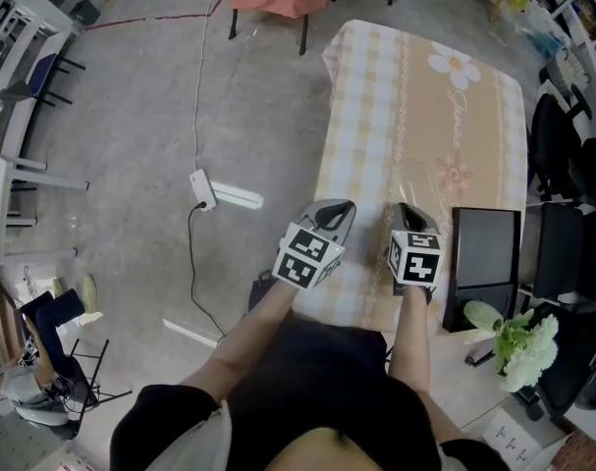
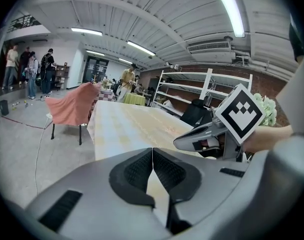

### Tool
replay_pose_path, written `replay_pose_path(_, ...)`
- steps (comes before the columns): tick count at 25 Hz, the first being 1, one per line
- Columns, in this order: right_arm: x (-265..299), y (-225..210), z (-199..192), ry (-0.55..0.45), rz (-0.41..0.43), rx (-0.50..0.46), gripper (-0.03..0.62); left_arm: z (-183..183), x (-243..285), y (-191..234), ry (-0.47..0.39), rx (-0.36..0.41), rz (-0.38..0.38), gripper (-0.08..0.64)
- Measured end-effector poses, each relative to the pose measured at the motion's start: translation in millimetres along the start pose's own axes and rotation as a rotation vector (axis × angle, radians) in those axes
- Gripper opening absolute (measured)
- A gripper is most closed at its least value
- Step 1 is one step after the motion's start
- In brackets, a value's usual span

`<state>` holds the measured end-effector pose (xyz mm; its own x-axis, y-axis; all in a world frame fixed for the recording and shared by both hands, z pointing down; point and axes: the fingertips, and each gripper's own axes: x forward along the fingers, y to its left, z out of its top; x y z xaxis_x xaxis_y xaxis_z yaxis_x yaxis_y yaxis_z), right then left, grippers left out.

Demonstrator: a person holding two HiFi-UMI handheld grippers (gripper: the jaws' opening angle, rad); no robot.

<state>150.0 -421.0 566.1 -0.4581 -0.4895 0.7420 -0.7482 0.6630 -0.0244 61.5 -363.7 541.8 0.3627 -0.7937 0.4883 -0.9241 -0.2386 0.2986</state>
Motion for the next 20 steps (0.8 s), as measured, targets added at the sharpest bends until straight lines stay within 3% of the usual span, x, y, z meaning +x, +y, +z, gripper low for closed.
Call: replay_pose_path(20, -62, 21, 19, -0.167, -0.142, 0.094, 0.011, 21, -40, -25, -0.053, 0.129, -0.133, 0.011)
